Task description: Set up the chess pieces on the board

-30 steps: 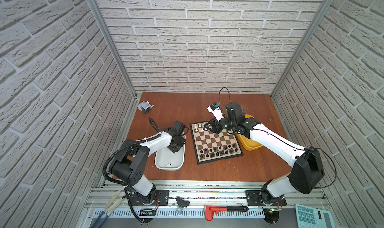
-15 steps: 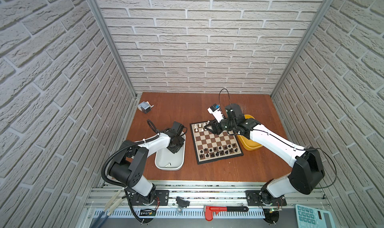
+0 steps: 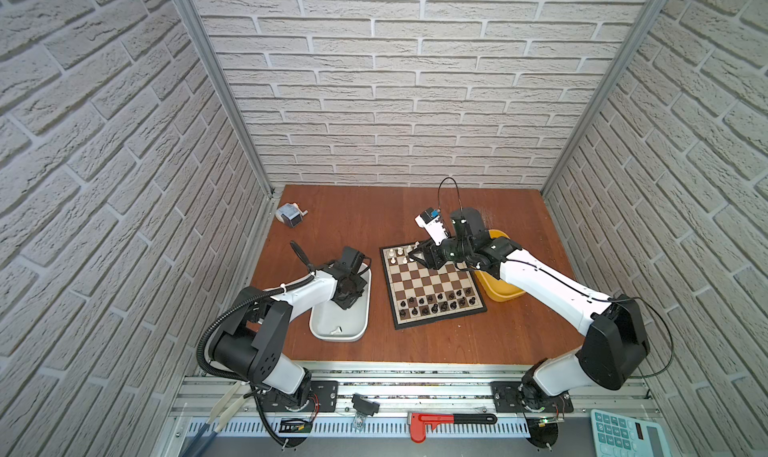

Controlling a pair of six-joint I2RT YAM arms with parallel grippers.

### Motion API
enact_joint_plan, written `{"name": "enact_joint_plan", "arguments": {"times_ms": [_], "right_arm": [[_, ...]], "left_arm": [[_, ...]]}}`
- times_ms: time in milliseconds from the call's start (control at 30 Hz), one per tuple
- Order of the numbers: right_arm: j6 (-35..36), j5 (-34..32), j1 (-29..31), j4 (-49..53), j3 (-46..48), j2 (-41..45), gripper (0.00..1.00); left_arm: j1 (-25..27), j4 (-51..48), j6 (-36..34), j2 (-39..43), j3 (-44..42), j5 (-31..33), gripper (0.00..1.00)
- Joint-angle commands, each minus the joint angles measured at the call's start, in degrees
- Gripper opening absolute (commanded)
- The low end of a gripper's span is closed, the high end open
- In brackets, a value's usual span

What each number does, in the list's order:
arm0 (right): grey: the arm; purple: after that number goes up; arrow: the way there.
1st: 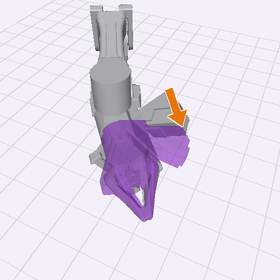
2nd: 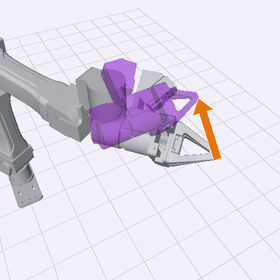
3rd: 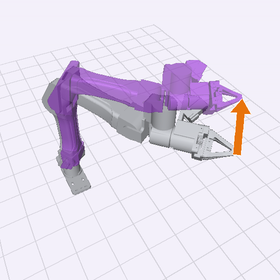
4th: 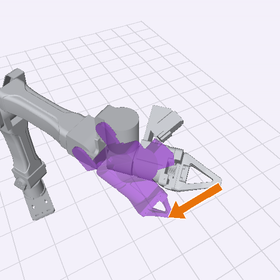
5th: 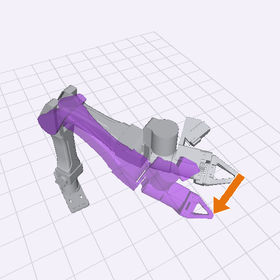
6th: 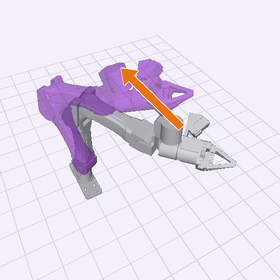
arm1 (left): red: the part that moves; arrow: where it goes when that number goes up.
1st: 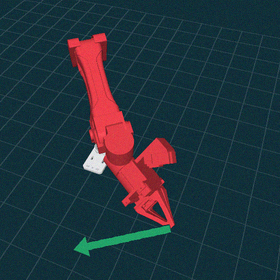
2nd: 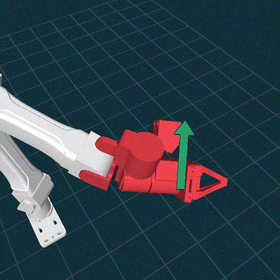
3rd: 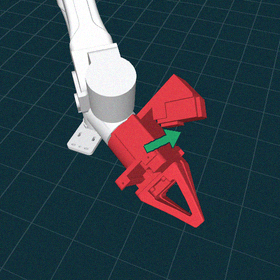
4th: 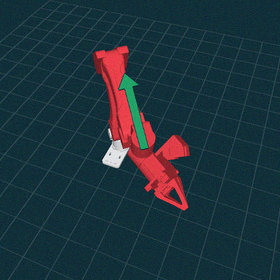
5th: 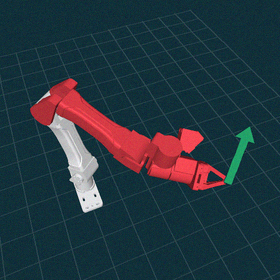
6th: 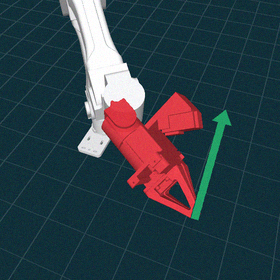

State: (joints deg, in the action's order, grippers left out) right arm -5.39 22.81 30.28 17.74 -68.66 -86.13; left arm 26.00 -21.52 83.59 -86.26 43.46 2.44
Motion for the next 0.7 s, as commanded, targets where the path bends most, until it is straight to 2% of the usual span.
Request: {"name": "enact_joint_plan", "arguments": {"times_ms": [0, 200, 333, 467, 567, 667], "right_arm": [[-0.27, 0.81, 0.49, -2.03, 0.54, 1.22, 0.49], [-1.11, 0.51, 0.41, -2.93, -0.3, 0.19, 0.49], [-1.6, 1.15, 0.3, -1.15, -3.39, -2.69, 0.49], [-1.96, 2.32, 0.3, -1.88, -3.7, -3.58, 0.49], [-2.26, 2.94, 0.3, -1.76, -3.82, -3.79, 0.49], [-1.94, 2.23, 0.3, -1.11, -3.44, -2.94, 0.49]], "left_arm": [[-0.51, -4.07, -1.71, 1.62, -0.98, 3.26, 0.11], [1.53, -6.94, -9.75, 6.68, 1.86, 12.12, 0.11], [1.38, -7.92, -12.62, 11.06, 1.1, 13.68, 0.14], [0.4, -6.35, -14.77, 12.3, 0.11, 11.38, 0.32], [-1.14, -5.43, -23.31, 10.45, 0.53, 10.22, 0.46], [-1.3, -3.86, -36.65, 9.22, 1.13, 6.75, 0.61]]}}
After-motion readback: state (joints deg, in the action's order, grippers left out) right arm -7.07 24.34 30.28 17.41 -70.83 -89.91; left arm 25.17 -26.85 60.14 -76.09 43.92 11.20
